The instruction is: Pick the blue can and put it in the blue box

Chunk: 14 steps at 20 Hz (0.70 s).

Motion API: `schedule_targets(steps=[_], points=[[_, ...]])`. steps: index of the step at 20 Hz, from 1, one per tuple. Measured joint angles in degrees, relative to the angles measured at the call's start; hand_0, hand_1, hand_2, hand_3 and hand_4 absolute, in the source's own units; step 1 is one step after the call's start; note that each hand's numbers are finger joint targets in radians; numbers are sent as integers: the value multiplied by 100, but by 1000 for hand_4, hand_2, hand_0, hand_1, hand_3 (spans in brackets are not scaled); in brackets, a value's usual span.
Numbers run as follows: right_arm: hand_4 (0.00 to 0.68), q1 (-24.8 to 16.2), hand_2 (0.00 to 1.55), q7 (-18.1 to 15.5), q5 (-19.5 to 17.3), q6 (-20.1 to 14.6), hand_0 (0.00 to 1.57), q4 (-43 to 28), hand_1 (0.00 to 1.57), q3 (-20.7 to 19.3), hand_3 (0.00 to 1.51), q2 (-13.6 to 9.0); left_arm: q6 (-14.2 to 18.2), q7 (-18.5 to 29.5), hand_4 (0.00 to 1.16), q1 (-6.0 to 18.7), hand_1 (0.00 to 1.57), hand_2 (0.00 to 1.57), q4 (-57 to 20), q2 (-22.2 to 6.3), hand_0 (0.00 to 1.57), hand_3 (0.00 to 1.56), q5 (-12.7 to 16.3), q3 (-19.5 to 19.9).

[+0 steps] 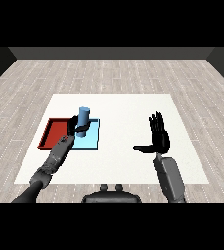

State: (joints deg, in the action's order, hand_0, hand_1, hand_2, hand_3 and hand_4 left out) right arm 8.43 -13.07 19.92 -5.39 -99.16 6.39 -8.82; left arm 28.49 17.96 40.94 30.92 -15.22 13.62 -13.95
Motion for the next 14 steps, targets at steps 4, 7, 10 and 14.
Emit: schedule_targets(steps=[4, 7, 10, 14], points=[[0, 34, 0, -82, 97, 94, 0, 246, 0, -121, 0, 51, -85, -59, 1029, 325, 1571, 1565, -1002, 136, 1571, 1460, -226, -3], [0, 121, 0, -226, 172, 223, 0, 594, 0, -254, 0, 66, -68, -80, 964, 524, 1571, 1545, -1646, 303, 1571, 1443, -311, 59], [0, 176, 0, -228, 162, 231, 0, 772, 0, -348, 0, 25, 69, -76, 920, 557, 1221, 1185, -2098, 517, 1221, 1133, -278, 194], [0, 376, 0, -171, 186, 161, 0, 916, 0, -429, 0, 88, -72, -88, 510, 559, 1093, 1089, -2434, 529, 1093, 958, -102, 478]])
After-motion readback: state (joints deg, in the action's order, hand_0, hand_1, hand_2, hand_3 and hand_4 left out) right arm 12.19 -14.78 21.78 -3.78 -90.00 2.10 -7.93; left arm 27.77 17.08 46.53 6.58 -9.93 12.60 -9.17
